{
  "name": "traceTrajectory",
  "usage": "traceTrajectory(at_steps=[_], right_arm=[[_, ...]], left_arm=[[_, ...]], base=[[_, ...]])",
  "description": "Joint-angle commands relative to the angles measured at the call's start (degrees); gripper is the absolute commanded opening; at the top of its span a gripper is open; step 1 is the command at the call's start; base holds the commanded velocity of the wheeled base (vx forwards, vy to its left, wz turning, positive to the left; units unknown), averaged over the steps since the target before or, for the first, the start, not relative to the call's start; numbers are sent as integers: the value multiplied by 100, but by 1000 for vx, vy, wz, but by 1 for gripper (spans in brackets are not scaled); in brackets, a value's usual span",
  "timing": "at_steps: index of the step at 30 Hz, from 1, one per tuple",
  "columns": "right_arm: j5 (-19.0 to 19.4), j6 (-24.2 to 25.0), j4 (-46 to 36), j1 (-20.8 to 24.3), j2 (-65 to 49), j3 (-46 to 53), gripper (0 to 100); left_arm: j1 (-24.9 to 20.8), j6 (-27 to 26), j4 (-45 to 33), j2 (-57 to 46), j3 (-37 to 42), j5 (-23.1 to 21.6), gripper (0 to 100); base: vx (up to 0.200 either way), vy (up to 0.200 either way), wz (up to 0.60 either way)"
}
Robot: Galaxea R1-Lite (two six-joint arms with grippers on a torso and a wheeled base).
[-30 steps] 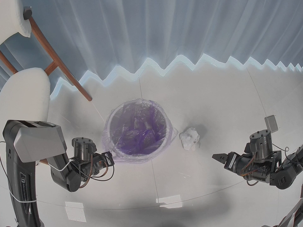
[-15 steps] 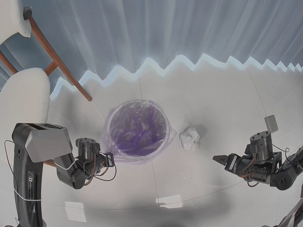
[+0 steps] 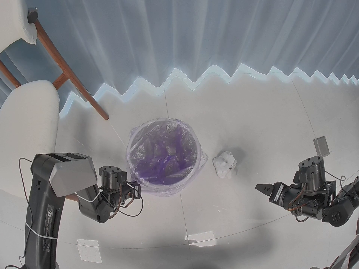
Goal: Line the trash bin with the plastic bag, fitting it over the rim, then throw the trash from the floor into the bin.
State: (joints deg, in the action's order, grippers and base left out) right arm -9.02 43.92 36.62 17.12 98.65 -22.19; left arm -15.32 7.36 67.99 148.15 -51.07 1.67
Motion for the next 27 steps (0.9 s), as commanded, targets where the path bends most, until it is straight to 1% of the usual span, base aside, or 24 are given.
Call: traceTrajectory(at_steps=[1, 8, 12, 13, 17, 20, 21, 23, 25, 27], right_arm=[[-3, -7, 3, 2, -47, 13, 100], [-3, -7, 100, 11, -65, 224, 100], [-3, -33, 522, 11, -56, 435, 100], [-47, -42, 645, 11, -56, 514, 100], [-117, -42, 697, 11, -74, 619, 100], [-117, -33, 697, 11, -65, 672, 100], [-117, -33, 697, 11, -65, 672, 100], [-117, -33, 697, 11, -65, 689, 100], [-117, -50, 697, 11, -65, 689, 100], [-117, -59, 697, 11, -65, 689, 100]], left_arm=[[3, 2, 13, 161, -35, 0, 0], [-6, 2, 39, 179, -96, -26, 0], [3, 11, 66, 179, -88, -35, 0], [-6, 11, 66, 188, -88, -35, 100], [-41, 46, 224, 100, 62, -53, 100], [-67, 46, 285, -366, 519, -272, 100], [-67, 46, 285, -366, 519, -272, 100], [-76, 46, 303, -876, 1108, -413, 100], [-102, 63, 364, -1324, 1635, -439, 100], [-155, 195, 514, -1807, 2189, -448, 100]], base=[[0, 0, 0], [0, 0, 0], [0, 0, 0], [0, 0, 0], [0, 0, 0], [0, 0, 0], [0, 0, 0], [0, 0, 0], [0, 0, 0], [0, 0, 0]])
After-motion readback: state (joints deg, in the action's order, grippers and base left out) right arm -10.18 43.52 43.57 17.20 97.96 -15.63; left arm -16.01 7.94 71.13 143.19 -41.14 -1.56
